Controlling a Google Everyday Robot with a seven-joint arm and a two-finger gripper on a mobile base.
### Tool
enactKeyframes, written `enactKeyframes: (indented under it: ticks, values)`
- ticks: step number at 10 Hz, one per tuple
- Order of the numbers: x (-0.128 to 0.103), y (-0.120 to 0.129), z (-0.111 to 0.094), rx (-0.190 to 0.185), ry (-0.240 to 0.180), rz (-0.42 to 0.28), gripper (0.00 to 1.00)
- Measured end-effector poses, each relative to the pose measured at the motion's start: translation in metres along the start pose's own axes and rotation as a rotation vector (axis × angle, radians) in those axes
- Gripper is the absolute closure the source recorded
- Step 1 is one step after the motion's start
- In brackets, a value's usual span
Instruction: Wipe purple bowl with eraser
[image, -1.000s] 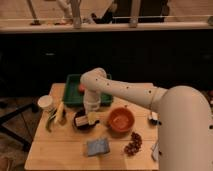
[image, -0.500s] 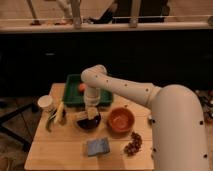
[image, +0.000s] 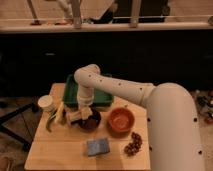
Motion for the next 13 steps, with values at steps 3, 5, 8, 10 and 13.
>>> enactKeyframes:
  ticks: [3,5,8,10,13]
  values:
    - [0.002,0.022,-0.007,-0.012,0.006,0.011,1.00]
    - [0.014,0.036,-0.012,-0.024,0.015,0.038,1.00]
    - [0.035,0.044,-0.011,-0.041,0.021,0.088,1.00]
    - [0.044,0.041,-0.008,-0.048,0.023,0.107,1.00]
    - [0.053,0.028,-0.005,-0.052,0.021,0.108,1.00]
